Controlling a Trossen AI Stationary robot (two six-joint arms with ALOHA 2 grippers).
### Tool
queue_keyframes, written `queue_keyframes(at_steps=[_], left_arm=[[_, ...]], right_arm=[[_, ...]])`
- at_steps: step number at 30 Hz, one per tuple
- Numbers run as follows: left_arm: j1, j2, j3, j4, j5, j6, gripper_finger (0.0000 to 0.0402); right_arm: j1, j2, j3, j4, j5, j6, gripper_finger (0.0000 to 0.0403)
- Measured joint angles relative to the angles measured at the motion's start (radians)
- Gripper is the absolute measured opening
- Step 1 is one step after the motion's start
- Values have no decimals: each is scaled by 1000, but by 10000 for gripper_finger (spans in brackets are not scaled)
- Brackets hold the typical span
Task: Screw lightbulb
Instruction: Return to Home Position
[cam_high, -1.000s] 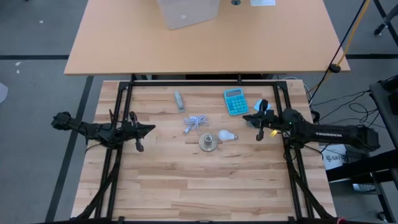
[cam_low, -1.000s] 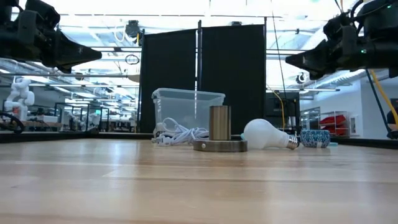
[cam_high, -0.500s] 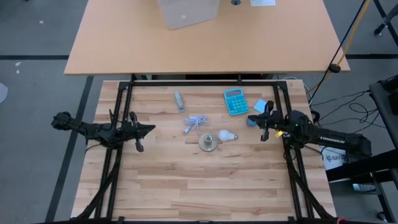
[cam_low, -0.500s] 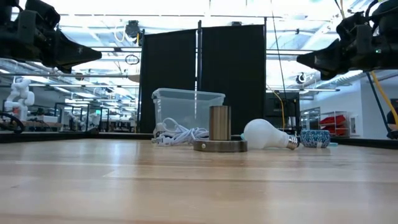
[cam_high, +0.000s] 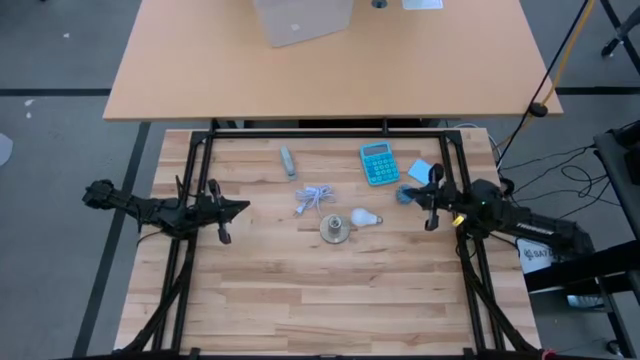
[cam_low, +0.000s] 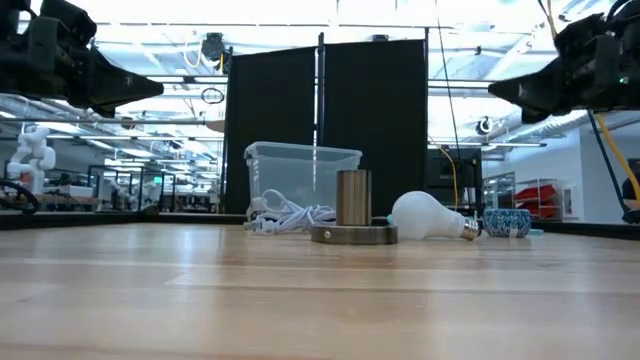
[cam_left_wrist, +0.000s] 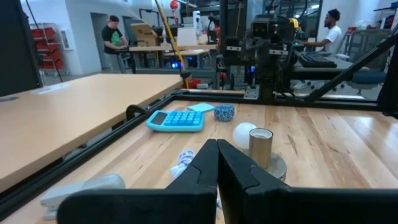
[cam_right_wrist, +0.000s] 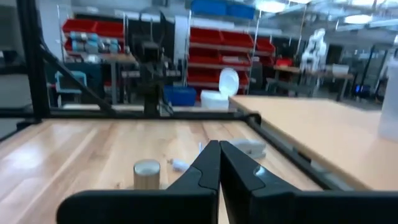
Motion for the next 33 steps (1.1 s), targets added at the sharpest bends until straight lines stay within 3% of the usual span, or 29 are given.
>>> queue_keyframes(at_steps=[12, 19, 33], left_arm=[[0, 1, 0, 0, 0, 3, 0], [0, 1, 0, 0, 0, 3, 0], [0, 1, 0, 0, 0, 3, 0]], right_arm=[[0, -26, 0, 10, -35, 54, 0], [0, -20, 0, -87, -25, 52, 0], [0, -6, 1, -91, -3, 49, 3]])
